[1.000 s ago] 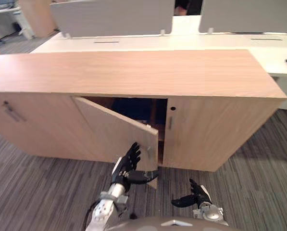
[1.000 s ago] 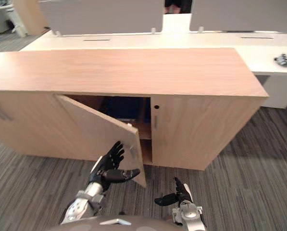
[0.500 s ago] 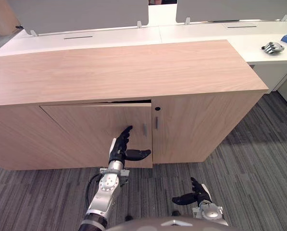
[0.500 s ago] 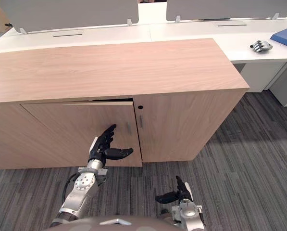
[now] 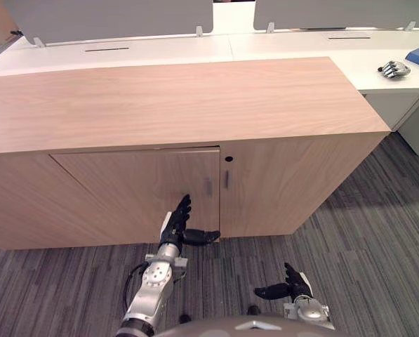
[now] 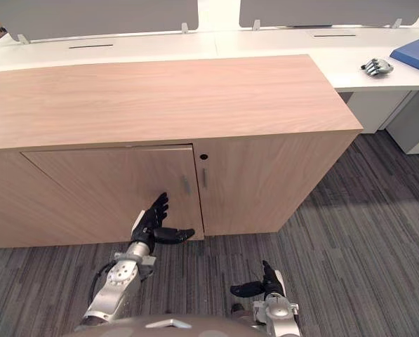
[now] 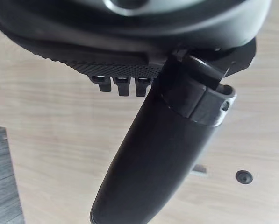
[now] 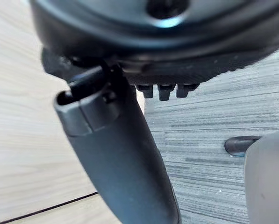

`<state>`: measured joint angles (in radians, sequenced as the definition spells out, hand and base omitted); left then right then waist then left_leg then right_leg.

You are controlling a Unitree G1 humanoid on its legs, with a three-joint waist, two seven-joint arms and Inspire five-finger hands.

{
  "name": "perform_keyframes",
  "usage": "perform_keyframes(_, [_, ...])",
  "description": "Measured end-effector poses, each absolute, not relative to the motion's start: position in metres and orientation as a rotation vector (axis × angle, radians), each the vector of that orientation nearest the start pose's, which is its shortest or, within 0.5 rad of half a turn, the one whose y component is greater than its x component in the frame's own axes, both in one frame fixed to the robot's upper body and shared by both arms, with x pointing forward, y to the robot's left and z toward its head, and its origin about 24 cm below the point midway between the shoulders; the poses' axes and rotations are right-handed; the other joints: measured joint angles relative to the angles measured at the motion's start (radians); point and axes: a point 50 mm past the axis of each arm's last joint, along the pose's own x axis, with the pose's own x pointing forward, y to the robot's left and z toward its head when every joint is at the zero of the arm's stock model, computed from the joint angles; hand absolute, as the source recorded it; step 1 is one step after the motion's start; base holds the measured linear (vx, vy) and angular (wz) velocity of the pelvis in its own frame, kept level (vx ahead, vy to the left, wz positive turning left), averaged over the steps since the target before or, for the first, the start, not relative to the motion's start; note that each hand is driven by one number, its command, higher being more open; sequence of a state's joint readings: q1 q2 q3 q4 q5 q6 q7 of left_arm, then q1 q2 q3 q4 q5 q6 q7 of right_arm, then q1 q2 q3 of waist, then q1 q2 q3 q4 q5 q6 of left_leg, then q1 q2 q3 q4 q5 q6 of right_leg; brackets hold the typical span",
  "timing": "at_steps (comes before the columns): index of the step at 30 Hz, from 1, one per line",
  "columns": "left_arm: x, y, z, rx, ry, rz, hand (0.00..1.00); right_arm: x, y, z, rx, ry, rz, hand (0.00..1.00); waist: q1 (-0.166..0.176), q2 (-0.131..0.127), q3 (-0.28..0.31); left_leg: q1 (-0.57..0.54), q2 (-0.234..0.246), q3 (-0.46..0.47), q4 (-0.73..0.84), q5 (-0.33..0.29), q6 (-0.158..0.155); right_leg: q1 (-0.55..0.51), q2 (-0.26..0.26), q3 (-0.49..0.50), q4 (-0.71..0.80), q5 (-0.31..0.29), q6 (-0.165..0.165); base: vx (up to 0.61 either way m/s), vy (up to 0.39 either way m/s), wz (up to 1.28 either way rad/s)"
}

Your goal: Walk over to the cabinet, pick up the folder, carry it to the office cabinet, place the folder inside the office cabinet, then close the office cabinet door

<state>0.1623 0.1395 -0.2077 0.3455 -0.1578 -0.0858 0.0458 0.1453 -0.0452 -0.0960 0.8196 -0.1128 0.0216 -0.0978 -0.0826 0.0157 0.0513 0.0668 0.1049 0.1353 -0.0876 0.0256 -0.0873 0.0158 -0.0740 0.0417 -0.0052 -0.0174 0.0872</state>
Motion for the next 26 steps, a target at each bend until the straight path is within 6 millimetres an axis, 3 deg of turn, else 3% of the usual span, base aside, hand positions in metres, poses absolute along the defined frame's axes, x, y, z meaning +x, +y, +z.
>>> perform_keyframes(8, [0.131, 0.196, -0.126, 0.098, 0.813, 0.085, 1.00, 0.108, -0.194, -0.152, -0.098, 1.041, -0.221, 1.00, 0.005, -0.015, -0.009, -0.005, 0.000, -0.007, 0.000, 0.000, 0.000, 0.004, 0.000, -0.008, -0.011, 0.002, -0.001, 0.01, 0.002, 0.02])
perform_keyframes(14, [0.084, 0.215, -0.152, 0.170, 1.057, 0.162, 1.00, 0.104, -0.196, -0.157, -0.086, 1.083, -0.233, 1.00, 0.019, -0.023, -0.014, -0.004, -0.001, -0.011, 0.000, 0.001, 0.001, 0.008, -0.001, -0.014, -0.011, 0.002, -0.001, 0.00, 0.002, 0.02])
perform_keyframes(26, [0.082, 0.218, -0.157, 0.238, 1.107, 0.151, 1.00, 0.106, -0.194, -0.159, -0.079, 1.109, -0.230, 1.00, 0.020, -0.027, -0.010, 0.002, -0.007, -0.021, -0.002, 0.002, 0.003, 0.024, -0.008, -0.027, -0.018, 0.002, 0.001, 0.00, 0.001, 0.02])
